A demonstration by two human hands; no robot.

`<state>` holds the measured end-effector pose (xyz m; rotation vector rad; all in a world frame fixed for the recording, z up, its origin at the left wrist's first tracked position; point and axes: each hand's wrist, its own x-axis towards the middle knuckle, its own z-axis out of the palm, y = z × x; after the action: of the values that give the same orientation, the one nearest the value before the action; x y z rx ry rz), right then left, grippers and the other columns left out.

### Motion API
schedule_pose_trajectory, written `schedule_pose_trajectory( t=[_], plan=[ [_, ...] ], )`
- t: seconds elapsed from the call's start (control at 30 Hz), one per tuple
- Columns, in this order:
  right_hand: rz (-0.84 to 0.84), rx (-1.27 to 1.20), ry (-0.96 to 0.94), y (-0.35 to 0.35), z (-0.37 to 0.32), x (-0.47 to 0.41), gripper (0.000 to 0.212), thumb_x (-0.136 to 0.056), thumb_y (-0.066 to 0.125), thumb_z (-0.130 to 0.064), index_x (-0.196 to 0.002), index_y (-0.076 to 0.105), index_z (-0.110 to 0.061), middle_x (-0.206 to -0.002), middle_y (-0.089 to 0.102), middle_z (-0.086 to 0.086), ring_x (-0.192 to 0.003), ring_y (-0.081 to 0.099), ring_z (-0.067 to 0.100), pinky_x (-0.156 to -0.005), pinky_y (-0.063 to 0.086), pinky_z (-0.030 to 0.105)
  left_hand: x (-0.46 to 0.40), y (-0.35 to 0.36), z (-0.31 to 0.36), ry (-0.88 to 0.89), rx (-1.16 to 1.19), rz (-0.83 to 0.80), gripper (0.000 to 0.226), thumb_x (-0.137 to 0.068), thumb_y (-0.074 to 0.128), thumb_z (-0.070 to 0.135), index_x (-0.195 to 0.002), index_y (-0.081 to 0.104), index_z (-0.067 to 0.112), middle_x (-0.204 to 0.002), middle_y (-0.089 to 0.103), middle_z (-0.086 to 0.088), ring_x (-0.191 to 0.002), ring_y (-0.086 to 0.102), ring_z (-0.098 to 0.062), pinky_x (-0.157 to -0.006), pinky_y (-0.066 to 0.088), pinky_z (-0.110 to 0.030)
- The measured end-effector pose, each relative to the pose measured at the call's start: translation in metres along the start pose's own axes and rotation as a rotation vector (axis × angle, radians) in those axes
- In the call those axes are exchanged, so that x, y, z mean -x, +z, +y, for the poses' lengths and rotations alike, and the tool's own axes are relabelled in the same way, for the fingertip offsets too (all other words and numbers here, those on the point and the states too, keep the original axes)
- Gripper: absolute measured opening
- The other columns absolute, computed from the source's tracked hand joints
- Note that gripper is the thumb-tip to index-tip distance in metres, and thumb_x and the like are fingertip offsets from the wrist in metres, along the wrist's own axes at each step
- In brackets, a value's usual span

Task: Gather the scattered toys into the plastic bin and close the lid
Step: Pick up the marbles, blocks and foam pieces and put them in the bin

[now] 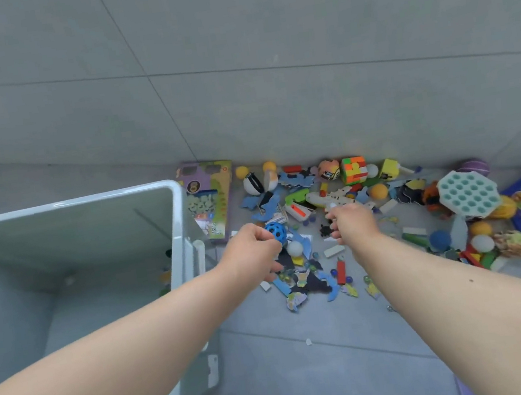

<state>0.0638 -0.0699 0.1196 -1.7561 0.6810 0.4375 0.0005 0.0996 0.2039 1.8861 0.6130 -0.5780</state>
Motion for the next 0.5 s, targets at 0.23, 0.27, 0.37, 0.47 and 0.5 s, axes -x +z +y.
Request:
schedule_pose_trajectory(
  t=[0.23,0.27,0.37,0.47,0.5],
  plan=[
    [0.001,0.057,0.112,-0.020,0.029,-0.030,0.015,-0.092,0.047,-0.018,-0.086,0.054,-0.006,-0.065,0.046,0.008,-0.052,0.045,0.020,-0.061,0.037,0.032,-0.054,0.025,-0.012,-0.220,0.065,0.034,0.008,-0.098,0.043,0.009,-0.104,0.049,0.008,-0.083,0.051,-0.006,-0.087,0.065,-0.023,-0.062,0.053,-0.030],
    [0.003,0.074,0.122,-0.022,0.033,-0.032,0.014,-0.092,0.047,-0.018,-0.086,0.053,-0.006,-0.066,0.047,0.009,-0.052,0.045,0.020,-0.061,0.038,0.032,-0.061,0.029,-0.016,-0.263,0.093,0.051,0.013,-0.098,0.043,0.009,-0.110,0.048,0.007,-0.082,0.052,-0.007,-0.094,0.066,-0.026,-0.058,0.050,-0.028],
    [-0.009,0.180,0.148,-0.028,0.047,-0.042,0.010,-0.092,0.047,-0.015,-0.087,0.051,-0.008,-0.071,0.050,0.009,-0.060,0.052,0.024,-0.067,0.047,0.036,-0.085,0.046,-0.033,-0.270,0.061,0.058,0.011,-0.093,0.048,0.006,-0.103,0.049,0.007,-0.093,0.057,-0.012,-0.089,0.065,-0.030,-0.061,0.052,-0.031],
    [-0.043,0.290,0.168,-0.032,0.064,-0.052,0.010,-0.092,0.050,-0.019,-0.091,0.051,-0.009,-0.075,0.055,0.008,-0.077,0.058,0.029,-0.078,0.050,0.038,-0.102,0.065,-0.049,-0.260,-0.011,0.034,0.007,-0.088,0.052,0.003,-0.095,0.051,0.007,-0.094,0.059,-0.014,-0.082,0.063,-0.029,-0.072,0.056,-0.037],
    [-0.051,0.330,0.166,-0.033,0.071,-0.056,0.010,-0.091,0.051,-0.020,-0.092,0.052,-0.010,-0.079,0.057,0.010,-0.081,0.060,0.030,-0.080,0.051,0.038,-0.107,0.072,-0.054,-0.256,-0.038,0.021,0.007,-0.088,0.052,0.003,-0.092,0.052,0.008,-0.095,0.060,-0.015,-0.080,0.062,-0.028,-0.075,0.057,-0.038]
  ],
)
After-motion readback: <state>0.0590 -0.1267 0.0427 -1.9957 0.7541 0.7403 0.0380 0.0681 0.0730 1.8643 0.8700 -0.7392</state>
